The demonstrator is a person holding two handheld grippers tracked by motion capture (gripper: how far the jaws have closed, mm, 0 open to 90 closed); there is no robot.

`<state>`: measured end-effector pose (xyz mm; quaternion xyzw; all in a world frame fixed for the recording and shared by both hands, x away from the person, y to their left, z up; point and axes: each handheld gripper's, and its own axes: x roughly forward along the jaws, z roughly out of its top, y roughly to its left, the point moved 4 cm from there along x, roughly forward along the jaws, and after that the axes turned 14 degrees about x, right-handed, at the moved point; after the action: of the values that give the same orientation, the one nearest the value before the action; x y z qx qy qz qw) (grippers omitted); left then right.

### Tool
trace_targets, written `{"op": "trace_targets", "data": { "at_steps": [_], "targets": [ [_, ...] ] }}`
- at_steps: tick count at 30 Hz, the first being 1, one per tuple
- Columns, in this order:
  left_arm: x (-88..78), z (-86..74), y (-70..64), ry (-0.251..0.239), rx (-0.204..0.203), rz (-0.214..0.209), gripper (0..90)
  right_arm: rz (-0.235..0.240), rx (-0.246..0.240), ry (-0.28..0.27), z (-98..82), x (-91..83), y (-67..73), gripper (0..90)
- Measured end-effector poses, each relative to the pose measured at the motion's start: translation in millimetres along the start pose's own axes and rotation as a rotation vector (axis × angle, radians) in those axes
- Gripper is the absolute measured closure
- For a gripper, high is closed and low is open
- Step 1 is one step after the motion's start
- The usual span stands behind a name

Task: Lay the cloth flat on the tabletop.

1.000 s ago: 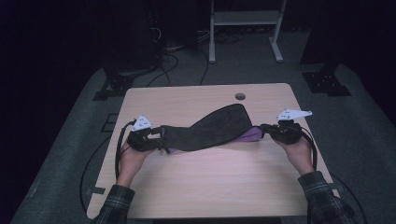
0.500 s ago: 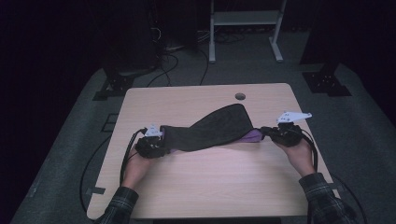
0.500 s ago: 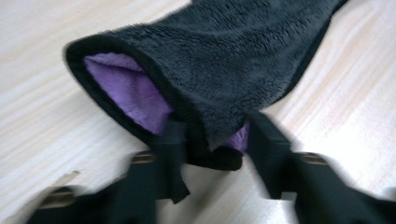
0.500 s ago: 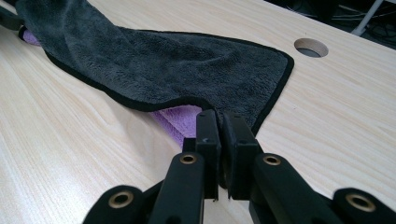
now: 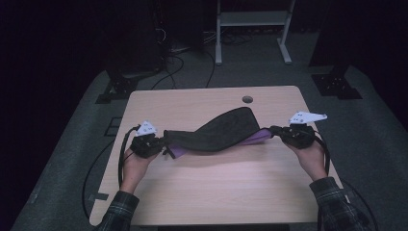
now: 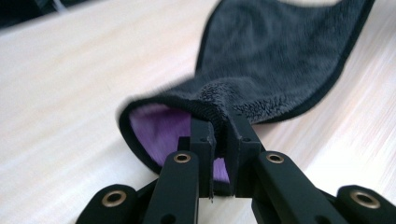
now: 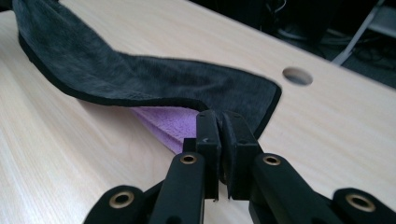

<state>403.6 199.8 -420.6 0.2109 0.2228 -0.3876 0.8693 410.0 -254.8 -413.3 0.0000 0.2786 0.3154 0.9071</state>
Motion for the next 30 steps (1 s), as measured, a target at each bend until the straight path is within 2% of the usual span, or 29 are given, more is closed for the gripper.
{"op": "trace_targets", "data": {
  "at_steps": [4,9,16,21,23,27,30],
  "targets": [
    [-9.9,19.3,9.3,-0.052,0.006,0.026,82.7,-0.008,-0.016,-0.041,15.5,-6.6,0.8,85.2],
    [-22.6,48.7,20.3,-0.105,0.038,0.062,83.0,-0.009,-0.024,-0.128,42.5,-24.1,3.8,85.2],
    [-43.8,83.2,27.3,-0.182,0.073,0.107,83.1,-0.024,-0.066,-0.214,77.4,-50.7,13.0,85.3],
    [-63.4,101.9,28.9,-0.248,0.086,0.13,83.1,-0.033,-0.11,-0.282,99.6,-74.0,25.8,85.3],
    [-67.9,108.0,29.6,-0.259,0.091,0.139,83.1,-0.034,-0.119,-0.296,106.6,-79.8,30.6,85.3],
    [-70.5,117.0,33.1,-0.28,0.093,0.145,83.1,-0.05,-0.145,-0.32,119.1,-85.6,35.0,85.3],
    [-65.5,120.9,38.9,-0.275,0.087,0.149,83.1,-0.06,-0.145,-0.325,126.5,-83.8,32.0,85.3]
  ]
}}
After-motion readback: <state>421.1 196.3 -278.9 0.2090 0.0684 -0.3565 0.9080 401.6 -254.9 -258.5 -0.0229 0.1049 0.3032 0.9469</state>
